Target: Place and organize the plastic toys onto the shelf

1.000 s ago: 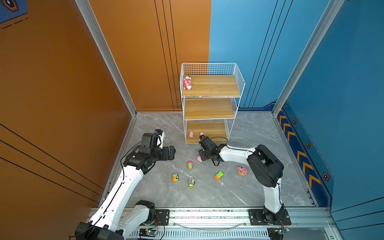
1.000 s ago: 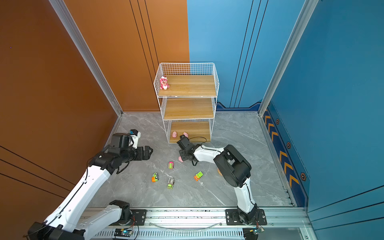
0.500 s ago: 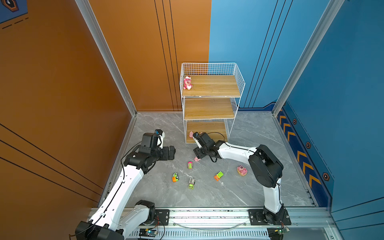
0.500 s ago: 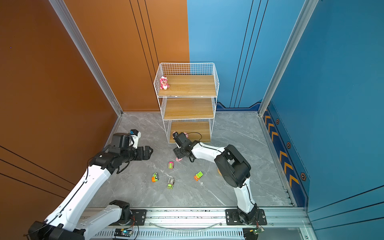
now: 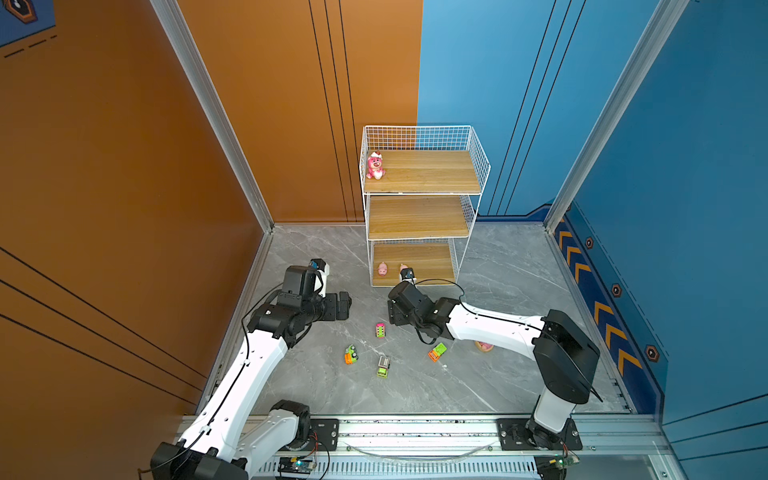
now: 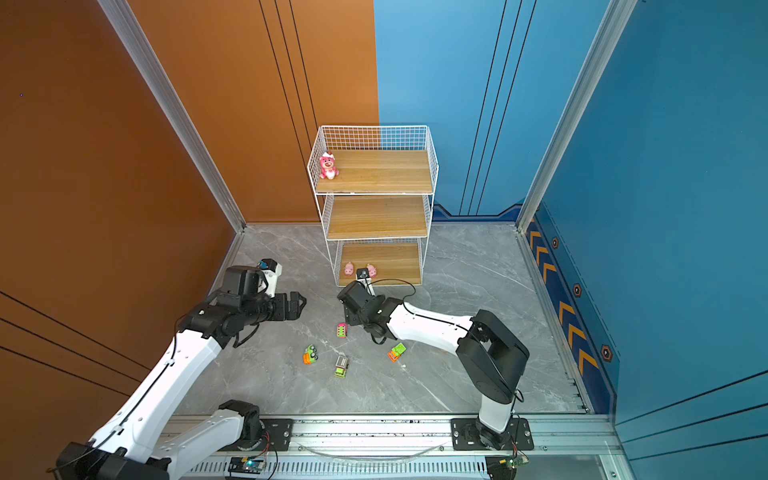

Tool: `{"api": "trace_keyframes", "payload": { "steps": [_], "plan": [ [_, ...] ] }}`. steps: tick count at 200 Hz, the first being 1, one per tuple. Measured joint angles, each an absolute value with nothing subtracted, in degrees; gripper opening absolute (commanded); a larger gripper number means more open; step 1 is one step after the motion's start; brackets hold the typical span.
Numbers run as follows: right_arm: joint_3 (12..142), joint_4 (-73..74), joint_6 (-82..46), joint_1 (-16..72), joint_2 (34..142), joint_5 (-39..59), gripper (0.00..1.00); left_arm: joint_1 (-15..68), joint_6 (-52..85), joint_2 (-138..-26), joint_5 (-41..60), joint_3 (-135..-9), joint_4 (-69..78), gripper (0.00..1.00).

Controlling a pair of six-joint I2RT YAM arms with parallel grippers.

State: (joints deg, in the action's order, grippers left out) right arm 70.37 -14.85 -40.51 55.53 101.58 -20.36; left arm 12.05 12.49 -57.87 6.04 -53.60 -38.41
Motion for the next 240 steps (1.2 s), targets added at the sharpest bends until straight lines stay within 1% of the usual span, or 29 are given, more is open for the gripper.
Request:
{"api": "trace_keyframes", "payload": {
  "steps": [26, 57, 109, 152, 178, 196, 210, 226, 240],
  "plan": [
    [74.0, -18.9, -51.5, 57.0, 104.6, -23.4, 0.74, 12.1, 12.9, -57.9, 6.3, -53.6, -38.4, 0.98],
    [79.9, -24.7, -63.4, 58.1, 110.0, -24.2, 0.72, 12.1, 12.9, -57.8, 6.6, -53.6, -38.4, 0.98],
    [83.5, -30.0, -77.1, 58.6, 115.1, -24.1, 0.72, 12.1, 13.1, -57.4, 7.4, -53.6, -38.4, 0.98],
    [88.1, -31.4, -82.3, 58.3, 120.9, -23.9, 0.71, 12.0, 13.3, -57.3, 8.2, -53.6, -38.4, 0.98],
    [90.5, -32.1, -83.7, 57.8, 124.0, -24.1, 0.69, 12.0, 13.3, -57.3, 8.5, -53.6, -38.4, 0.98],
    [92.1, -32.4, -84.5, 57.3, 124.9, -23.7, 0.65, 12.0, 13.3, -57.3, 8.8, -53.6, -38.4, 0.98],
    [92.6, -32.6, -84.9, 56.9, 125.3, -23.6, 0.59, 12.0, 13.3, -57.3, 9.1, -53.6, -38.4, 0.98],
    [92.6, -32.6, -85.3, 56.6, 125.3, -23.1, 0.55, 12.0, 13.3, -57.3, 9.3, -53.6, -38.4, 0.98],
    [92.6, -32.6, -85.0, 56.2, 125.3, -22.7, 0.52, 12.0, 13.3, -57.3, 9.3, -53.6, -38.4, 0.98]
  ]
}}
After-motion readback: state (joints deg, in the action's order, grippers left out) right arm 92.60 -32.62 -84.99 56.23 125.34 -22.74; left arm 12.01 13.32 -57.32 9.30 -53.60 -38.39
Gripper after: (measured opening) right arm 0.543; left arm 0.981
